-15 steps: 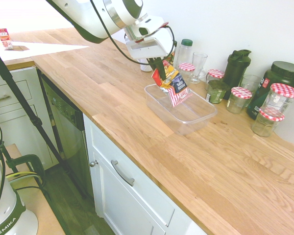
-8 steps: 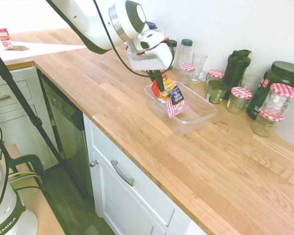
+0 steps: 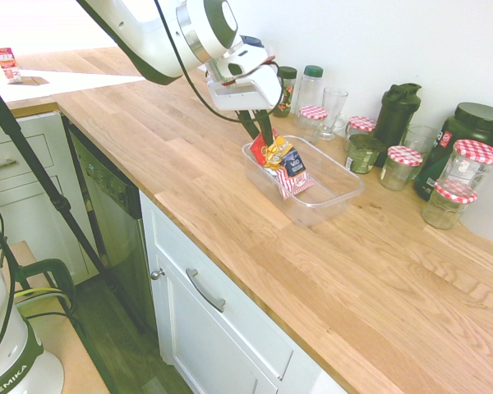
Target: Put the chip bag into the container
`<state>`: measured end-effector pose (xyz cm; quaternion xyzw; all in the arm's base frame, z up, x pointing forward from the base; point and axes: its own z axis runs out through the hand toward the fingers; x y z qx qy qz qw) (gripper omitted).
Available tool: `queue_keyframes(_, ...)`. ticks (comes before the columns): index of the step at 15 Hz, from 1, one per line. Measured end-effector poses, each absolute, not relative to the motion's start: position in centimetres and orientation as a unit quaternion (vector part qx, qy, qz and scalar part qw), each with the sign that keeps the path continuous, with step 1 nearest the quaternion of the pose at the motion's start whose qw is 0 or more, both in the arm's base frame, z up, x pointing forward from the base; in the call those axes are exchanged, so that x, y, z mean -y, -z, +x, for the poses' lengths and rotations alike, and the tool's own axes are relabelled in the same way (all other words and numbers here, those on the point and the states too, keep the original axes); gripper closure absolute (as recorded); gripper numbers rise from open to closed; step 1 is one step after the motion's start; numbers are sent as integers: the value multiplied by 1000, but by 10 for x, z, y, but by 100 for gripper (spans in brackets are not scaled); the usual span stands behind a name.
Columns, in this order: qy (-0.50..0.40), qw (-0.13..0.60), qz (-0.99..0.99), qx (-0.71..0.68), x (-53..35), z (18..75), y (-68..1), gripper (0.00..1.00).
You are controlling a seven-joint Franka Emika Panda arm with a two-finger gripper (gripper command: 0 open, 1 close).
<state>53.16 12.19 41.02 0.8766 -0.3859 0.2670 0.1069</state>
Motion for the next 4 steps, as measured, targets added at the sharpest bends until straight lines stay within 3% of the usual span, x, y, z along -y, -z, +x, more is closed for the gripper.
queue_keyframes(4, -288, 89, 875, 378, -143, 519, -441, 0)
